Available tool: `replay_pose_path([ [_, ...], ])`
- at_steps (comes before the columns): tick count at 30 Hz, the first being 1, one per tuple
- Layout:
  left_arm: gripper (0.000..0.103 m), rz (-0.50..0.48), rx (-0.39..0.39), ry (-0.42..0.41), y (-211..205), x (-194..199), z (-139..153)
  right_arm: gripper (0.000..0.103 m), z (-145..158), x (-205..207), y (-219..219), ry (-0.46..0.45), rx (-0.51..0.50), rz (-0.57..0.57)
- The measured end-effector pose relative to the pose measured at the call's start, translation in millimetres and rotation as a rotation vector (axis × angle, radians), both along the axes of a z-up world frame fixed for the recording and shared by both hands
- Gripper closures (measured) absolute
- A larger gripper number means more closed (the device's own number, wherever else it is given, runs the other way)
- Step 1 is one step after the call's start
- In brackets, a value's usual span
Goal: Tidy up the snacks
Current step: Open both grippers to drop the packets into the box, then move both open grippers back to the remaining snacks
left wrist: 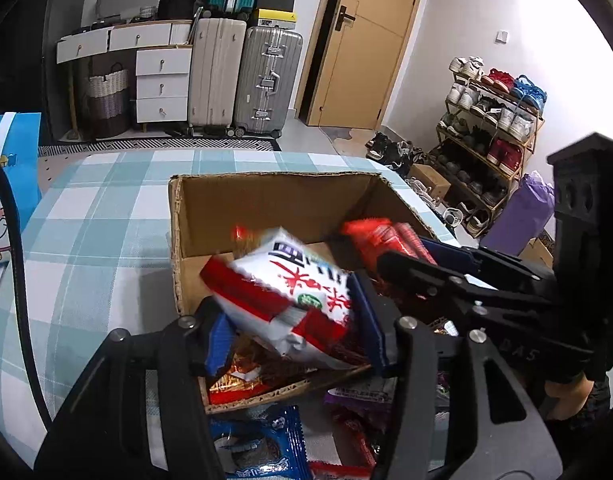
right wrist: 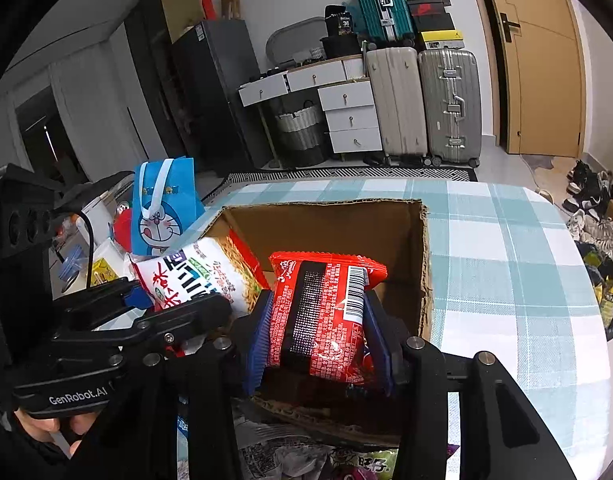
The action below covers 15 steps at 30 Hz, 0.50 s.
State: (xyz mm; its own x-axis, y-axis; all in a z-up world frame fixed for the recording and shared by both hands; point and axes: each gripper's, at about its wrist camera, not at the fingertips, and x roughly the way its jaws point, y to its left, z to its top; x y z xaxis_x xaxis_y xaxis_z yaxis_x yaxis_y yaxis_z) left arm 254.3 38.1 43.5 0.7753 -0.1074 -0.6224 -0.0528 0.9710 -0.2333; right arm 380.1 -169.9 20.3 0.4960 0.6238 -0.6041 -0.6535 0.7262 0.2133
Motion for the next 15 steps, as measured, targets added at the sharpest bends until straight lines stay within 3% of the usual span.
replay_pose_path([
  [2,0.044,0.001,0.005,-0.012,2,-4,3,0.052,4,-4,-5,-0.01,0.021,-0.002],
  [3,0.031,0.001,0.009,-0.014,3,-7,5,0.05,6,-9,-8,-0.018,0.028,-0.004],
  [5,0.017,0.003,0.014,-0.014,2,-16,10,0.049,12,-17,-15,-0.045,0.027,-0.014],
  [8,0.014,-0.019,0.022,-0.027,-3,-38,19,0.027,20,-31,-34,-0.055,0.052,-0.03],
  [10,0.002,-0.02,0.036,-0.035,-6,-54,22,0.006,21,-37,-54,-0.01,0.1,-0.037],
  [15,0.001,-0.009,0.045,-0.045,-8,-91,24,0.0,15,-57,-83,0.026,0.082,-0.081],
])
